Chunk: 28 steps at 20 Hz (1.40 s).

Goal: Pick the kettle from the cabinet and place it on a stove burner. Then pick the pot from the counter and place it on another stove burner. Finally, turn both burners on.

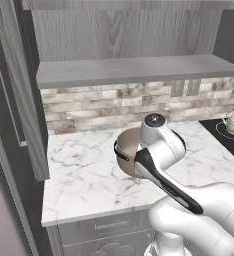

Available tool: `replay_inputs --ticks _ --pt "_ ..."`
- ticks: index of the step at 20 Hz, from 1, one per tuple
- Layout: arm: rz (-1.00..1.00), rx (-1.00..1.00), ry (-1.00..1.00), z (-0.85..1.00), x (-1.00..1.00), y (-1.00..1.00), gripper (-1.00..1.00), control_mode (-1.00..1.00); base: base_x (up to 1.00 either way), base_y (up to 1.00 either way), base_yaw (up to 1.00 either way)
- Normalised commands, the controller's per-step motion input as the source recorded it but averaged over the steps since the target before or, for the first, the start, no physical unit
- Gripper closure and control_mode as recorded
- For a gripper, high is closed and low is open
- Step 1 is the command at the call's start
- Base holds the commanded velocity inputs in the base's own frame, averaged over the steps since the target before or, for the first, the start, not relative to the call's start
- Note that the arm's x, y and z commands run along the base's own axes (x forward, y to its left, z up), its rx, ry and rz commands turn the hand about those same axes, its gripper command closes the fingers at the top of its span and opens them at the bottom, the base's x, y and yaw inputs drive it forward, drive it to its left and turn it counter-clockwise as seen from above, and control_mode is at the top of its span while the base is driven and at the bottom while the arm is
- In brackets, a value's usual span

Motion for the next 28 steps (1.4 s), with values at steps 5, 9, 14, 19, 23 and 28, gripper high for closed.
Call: replay_inputs --ticks 5,9,14,19,23,28 --pt "0.0 0.0 0.0 -0.14 0.17 0.0 -1.0 -1.0 0.0 0.0 0.0" --pt "0.0 0.0 0.0 -0.18 0.11 0.0 -1.0 -1.0 0.0 0.0 0.0" --pt "0.0 0.0 0.0 -0.18 0.12 0.0 -1.0 -1.0 0.0 0.0 0.0" --pt "0.0 0.0 0.0 -0.14 0.17 0.0 -1.0 -1.0 0.0 0.0 0.0" --pt "0.0 0.0 0.0 -0.14 0.18 0.0 -1.0 -1.0 0.0 0.0 0.0" --pt "0.0 0.0 0.0 -0.15 0.18 0.0 -1.0 -1.0 0.0 0.0 0.0"
